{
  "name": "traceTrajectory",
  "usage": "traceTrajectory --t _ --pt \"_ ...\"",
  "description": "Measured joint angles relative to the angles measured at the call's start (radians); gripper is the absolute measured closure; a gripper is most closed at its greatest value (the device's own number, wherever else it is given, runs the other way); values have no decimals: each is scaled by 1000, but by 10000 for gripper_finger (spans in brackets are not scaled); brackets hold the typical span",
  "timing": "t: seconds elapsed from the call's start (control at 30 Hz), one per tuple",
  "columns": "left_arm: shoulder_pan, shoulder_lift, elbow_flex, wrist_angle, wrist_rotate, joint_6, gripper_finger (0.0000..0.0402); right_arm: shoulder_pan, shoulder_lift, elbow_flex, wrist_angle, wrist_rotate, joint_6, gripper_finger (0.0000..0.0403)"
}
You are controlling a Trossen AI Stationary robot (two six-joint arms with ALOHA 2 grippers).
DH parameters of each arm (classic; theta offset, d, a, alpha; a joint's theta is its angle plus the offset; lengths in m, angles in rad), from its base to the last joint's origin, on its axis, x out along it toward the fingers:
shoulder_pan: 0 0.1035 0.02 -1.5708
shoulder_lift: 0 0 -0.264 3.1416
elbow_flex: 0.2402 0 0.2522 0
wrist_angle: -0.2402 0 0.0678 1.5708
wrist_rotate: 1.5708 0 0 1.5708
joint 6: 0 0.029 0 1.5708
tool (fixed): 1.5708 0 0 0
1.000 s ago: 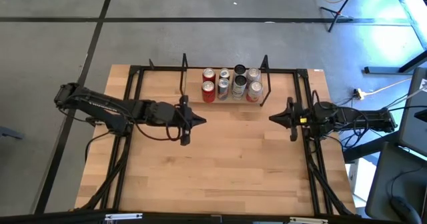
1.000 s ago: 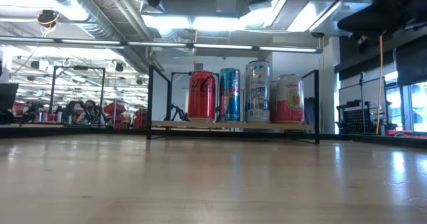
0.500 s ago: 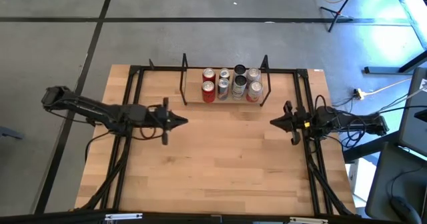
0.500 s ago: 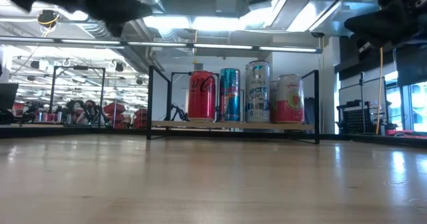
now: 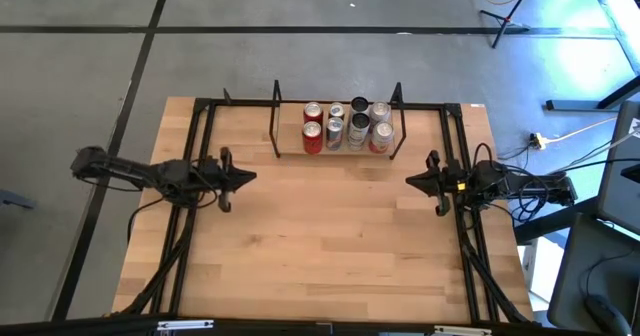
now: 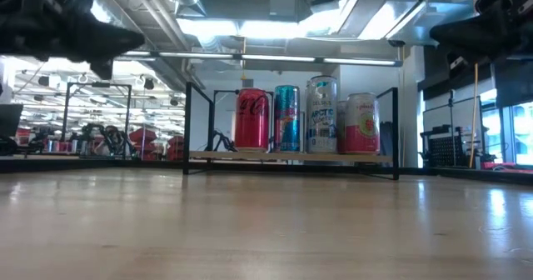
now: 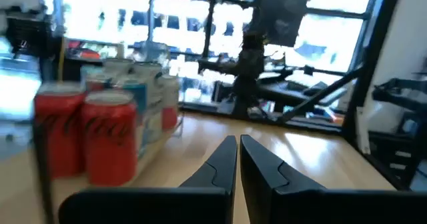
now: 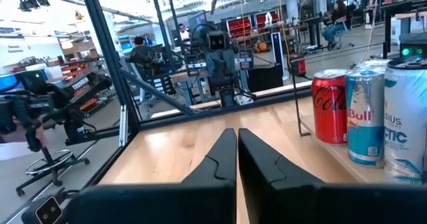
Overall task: Place canned beverage on shelf
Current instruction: Return to Home Position
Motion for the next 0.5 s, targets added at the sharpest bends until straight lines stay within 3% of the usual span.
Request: traceTrajectory --t 0.17,0.27,0.5 --pt "0 -160 -7 -230 -44 -19 391 0 0 0 -3 0 0 398" --pt "0 -230 -6 -287 -52 -10 391 0 0 -20 5 -1 2 397" --pt "-1 -268 -6 -302 76 -20 391 1 1 -71 21 -86 33 397"
